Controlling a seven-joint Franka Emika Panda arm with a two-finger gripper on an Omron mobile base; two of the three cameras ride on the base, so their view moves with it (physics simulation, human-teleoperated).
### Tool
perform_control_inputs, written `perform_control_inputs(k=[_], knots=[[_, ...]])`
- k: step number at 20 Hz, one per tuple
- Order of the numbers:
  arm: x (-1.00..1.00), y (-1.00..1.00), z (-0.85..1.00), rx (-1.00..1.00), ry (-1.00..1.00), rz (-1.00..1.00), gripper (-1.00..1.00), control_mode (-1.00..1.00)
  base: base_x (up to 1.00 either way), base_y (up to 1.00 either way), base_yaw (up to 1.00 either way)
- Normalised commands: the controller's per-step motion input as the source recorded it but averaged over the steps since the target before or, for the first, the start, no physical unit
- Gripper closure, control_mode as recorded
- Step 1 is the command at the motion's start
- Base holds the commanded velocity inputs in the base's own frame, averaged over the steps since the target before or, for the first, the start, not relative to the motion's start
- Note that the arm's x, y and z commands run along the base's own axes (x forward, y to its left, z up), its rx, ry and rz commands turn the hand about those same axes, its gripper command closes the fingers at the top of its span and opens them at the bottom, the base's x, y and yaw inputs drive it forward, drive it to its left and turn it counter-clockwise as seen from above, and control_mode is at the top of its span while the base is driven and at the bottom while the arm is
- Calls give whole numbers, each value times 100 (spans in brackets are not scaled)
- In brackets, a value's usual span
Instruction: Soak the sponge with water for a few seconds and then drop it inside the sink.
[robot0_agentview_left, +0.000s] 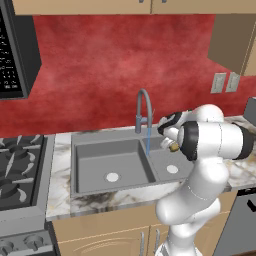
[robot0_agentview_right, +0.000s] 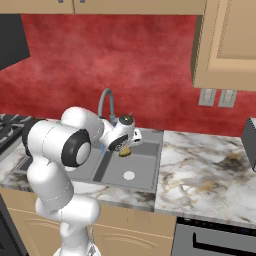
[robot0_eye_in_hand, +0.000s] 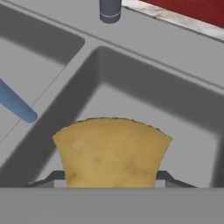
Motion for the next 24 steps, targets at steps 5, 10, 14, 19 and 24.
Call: perform_control_inputs(k=[5,10,14,19,24], knots=[[-10,-14,19,25,8,0,100,-100,0,0,0],[-25,-28,10,19,17,0,100,-100,0,0,0],[-3,-13,12,0,19,0,100,-100,0,0,0],[-1,-3,20,-8,17,-1,100,-100,0,0,0],[0,0,7,-11,16,-3,100,-100,0,0,0]])
